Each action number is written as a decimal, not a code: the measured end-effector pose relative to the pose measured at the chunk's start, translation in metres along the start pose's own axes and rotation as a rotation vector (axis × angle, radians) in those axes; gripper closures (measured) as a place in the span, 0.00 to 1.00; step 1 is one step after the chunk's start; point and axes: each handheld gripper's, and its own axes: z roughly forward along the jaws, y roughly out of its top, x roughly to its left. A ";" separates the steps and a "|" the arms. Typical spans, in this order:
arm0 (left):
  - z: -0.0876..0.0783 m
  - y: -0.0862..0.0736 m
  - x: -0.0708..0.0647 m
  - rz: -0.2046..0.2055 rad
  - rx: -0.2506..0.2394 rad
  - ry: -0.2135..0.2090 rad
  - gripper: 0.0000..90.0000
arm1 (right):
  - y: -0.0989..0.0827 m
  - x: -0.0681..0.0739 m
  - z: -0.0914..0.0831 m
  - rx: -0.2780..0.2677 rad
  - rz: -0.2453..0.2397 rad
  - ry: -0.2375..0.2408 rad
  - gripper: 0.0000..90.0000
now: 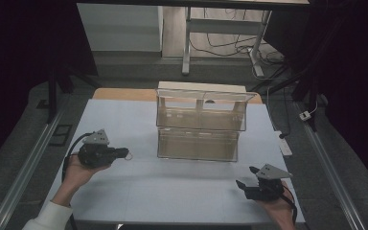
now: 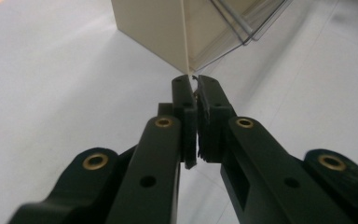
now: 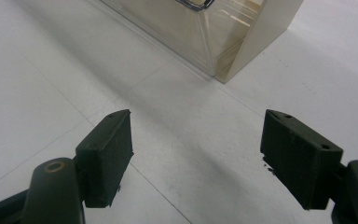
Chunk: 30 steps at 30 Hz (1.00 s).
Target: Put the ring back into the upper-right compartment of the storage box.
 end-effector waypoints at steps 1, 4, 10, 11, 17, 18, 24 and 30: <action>-0.001 0.000 0.000 -0.003 -0.007 -0.004 0.96 | 0.000 0.000 0.000 0.000 0.001 0.000 0.28; -0.003 0.002 -0.002 -0.005 -0.025 -0.009 0.96 | 0.000 0.000 0.000 0.001 0.000 0.000 0.28; -0.006 0.005 -0.006 -0.001 -0.054 -0.009 0.96 | 0.000 0.000 0.000 0.000 -0.001 0.000 0.28; -0.007 0.006 -0.006 -0.001 -0.059 -0.010 0.96 | 0.000 0.000 0.000 0.001 0.000 0.000 0.28; -0.010 0.009 -0.010 -0.002 -0.090 -0.019 0.96 | 0.000 0.000 0.000 -0.001 0.002 0.000 0.28; -0.011 0.010 -0.010 0.000 -0.095 -0.020 0.96 | 0.000 0.000 0.000 -0.001 0.002 0.000 0.28; -0.013 0.014 -0.014 0.003 -0.121 -0.033 0.96 | 0.000 0.000 0.000 -0.003 0.003 -0.001 0.28; -0.012 0.023 -0.020 0.011 -0.147 -0.039 0.96 | 0.000 -0.001 0.000 -0.002 0.005 -0.006 0.28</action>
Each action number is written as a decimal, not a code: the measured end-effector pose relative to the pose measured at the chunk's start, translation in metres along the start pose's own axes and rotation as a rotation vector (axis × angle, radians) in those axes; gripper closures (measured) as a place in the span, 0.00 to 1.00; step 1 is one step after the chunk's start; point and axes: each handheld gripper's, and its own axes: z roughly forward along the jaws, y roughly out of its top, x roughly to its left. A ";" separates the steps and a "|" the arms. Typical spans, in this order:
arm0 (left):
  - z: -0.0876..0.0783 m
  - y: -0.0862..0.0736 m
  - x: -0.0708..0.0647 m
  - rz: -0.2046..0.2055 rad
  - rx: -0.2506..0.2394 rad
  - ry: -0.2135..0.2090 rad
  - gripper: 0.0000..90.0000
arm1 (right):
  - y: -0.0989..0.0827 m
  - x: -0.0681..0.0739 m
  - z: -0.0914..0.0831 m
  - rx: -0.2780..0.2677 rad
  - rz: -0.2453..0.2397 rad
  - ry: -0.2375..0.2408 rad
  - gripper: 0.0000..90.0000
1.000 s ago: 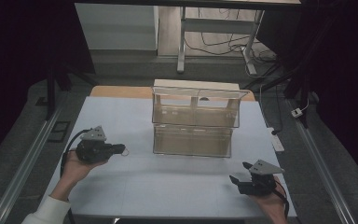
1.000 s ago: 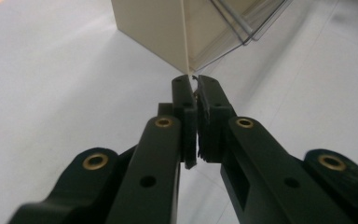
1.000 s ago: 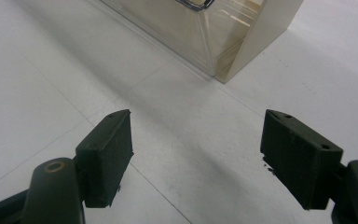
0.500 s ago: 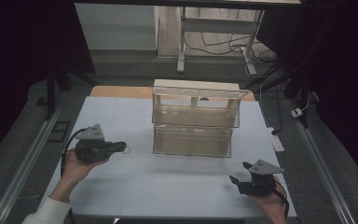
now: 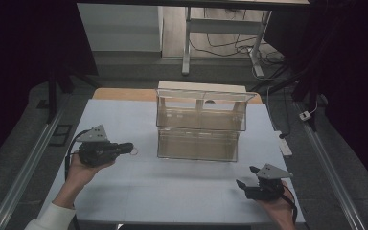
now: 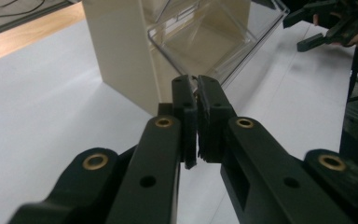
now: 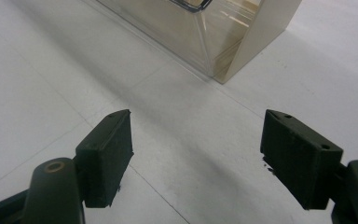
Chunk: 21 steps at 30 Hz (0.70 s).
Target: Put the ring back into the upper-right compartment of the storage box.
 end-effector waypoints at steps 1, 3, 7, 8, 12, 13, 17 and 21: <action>0.001 0.002 -0.001 0.003 -0.001 -0.003 0.96 | 0.000 0.000 0.000 -0.002 0.001 0.005 0.28; 0.002 0.005 -0.003 0.006 -0.010 -0.009 0.96 | 0.000 0.000 0.000 -0.003 0.002 0.006 0.28; 0.005 0.012 -0.008 0.014 -0.026 -0.018 0.96 | 0.001 0.000 -0.001 -0.005 -0.003 0.000 0.28; 0.006 0.013 -0.008 0.018 -0.029 -0.020 0.96 | 0.001 0.000 -0.001 -0.007 -0.002 -0.001 0.28; 0.009 0.020 -0.011 0.024 -0.044 -0.026 0.96 | 0.000 0.000 -0.002 -0.006 0.003 0.003 0.28; 0.010 0.022 -0.012 0.025 -0.048 -0.029 0.96 | 0.000 0.000 -0.002 -0.007 0.005 0.002 0.28; 0.010 0.028 -0.013 0.029 -0.066 -0.031 0.96 | 0.000 -0.001 -0.003 -0.012 0.010 0.000 0.28; 0.011 0.032 -0.014 0.036 -0.074 -0.034 0.96 | 0.000 -0.001 -0.003 -0.013 0.012 -0.002 0.28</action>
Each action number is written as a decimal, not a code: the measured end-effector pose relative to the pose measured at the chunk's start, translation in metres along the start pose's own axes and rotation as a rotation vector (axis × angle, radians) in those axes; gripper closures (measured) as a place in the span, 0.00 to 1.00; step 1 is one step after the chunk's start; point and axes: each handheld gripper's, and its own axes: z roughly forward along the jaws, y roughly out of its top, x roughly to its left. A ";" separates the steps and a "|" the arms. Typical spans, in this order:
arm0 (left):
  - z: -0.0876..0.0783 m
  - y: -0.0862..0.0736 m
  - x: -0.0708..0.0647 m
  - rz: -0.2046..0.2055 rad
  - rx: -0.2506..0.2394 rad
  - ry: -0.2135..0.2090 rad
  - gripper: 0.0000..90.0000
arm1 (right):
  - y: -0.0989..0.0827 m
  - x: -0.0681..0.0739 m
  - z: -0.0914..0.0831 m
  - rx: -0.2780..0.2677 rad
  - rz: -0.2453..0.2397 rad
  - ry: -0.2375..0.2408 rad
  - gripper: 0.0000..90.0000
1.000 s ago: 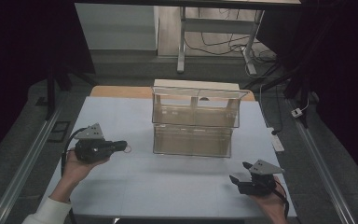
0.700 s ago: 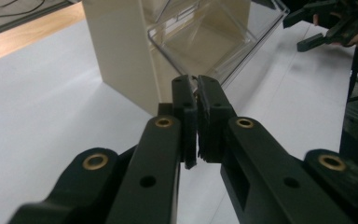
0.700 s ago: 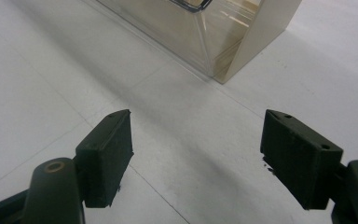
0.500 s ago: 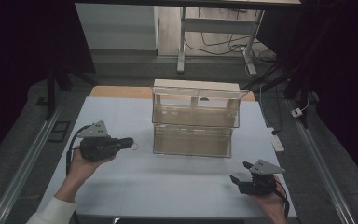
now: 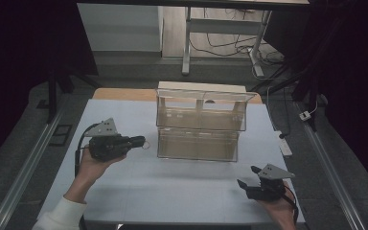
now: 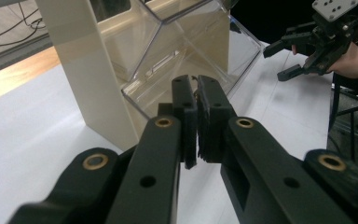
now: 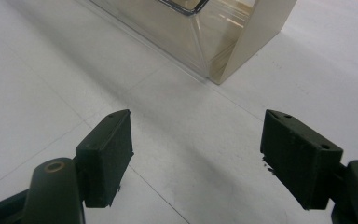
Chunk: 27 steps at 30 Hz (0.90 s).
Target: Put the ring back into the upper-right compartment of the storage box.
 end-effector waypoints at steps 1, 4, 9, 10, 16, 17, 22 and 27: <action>0.001 0.001 0.000 0.000 -0.002 -0.002 0.96 | 0.000 0.000 0.000 0.001 -0.001 -0.001 0.28; 0.003 0.002 -0.001 0.005 -0.002 -0.006 0.96 | 0.000 0.000 0.000 0.003 -0.003 -0.001 0.28; 0.006 0.005 -0.002 0.010 -0.006 -0.011 0.96 | 0.000 0.000 0.000 0.005 -0.005 -0.003 0.28; 0.007 0.006 -0.003 0.011 -0.008 -0.012 0.96 | 0.000 0.000 0.000 0.003 -0.003 -0.002 0.28; 0.010 0.012 -0.004 0.017 -0.018 -0.017 0.96 | -0.001 0.000 -0.001 -0.002 0.000 -0.006 0.28; 0.010 0.013 -0.004 0.017 -0.020 -0.016 0.96 | -0.001 0.000 -0.001 -0.002 0.003 -0.006 0.28; 0.013 0.018 -0.005 0.019 -0.031 -0.023 0.96 | -0.001 0.000 -0.001 -0.002 0.000 -0.007 0.28; 0.017 0.024 -0.006 0.022 -0.038 -0.031 0.96 | -0.001 0.001 -0.001 0.002 -0.002 -0.003 0.28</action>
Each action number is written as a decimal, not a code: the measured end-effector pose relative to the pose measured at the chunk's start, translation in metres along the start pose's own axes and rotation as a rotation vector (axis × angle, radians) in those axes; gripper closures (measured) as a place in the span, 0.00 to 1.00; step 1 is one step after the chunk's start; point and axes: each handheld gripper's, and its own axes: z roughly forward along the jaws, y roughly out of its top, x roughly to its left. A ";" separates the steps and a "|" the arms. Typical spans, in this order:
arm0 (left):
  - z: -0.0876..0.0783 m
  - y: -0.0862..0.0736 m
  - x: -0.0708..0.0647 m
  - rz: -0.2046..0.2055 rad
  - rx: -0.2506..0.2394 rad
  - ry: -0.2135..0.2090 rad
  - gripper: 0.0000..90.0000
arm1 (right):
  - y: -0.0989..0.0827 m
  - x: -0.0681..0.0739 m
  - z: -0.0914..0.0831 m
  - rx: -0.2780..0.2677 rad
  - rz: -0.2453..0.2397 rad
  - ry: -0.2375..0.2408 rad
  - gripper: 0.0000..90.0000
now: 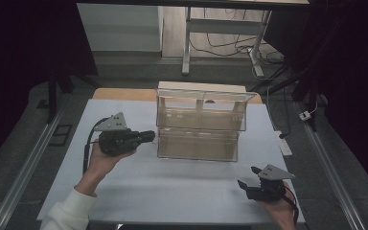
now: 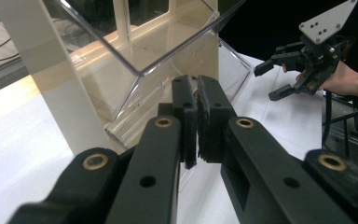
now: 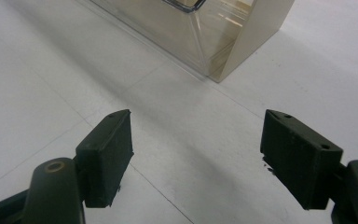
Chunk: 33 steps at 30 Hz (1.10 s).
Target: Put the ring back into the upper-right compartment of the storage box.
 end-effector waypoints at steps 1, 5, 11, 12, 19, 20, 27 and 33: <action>0.001 0.001 0.000 -0.001 -0.003 -0.002 0.96 | 0.000 0.000 0.000 0.000 0.000 0.000 0.28; 0.006 0.005 -0.002 0.003 -0.005 -0.010 0.96 | 0.000 0.000 0.000 -0.001 0.003 0.001 0.28; 0.013 0.011 -0.004 0.010 -0.007 -0.018 0.96 | 0.000 0.000 0.000 -0.002 0.001 -0.003 0.28; 0.014 0.012 -0.005 0.012 -0.007 -0.019 0.96 | 0.000 0.000 0.000 -0.002 0.001 -0.003 0.28; 0.020 0.017 -0.007 0.016 -0.006 -0.025 0.96 | 0.000 0.000 0.000 -0.001 -0.001 -0.002 0.28; 0.021 0.018 -0.007 0.019 -0.007 -0.027 0.96 | 0.000 0.000 0.000 -0.001 -0.001 -0.003 0.28; 0.028 0.026 -0.010 0.019 -0.024 -0.037 0.96 | -0.001 0.000 0.001 0.001 0.000 -0.001 0.28; 0.037 0.034 -0.014 0.035 -0.017 -0.041 0.96 | -0.001 0.000 0.001 0.002 -0.001 -0.003 0.28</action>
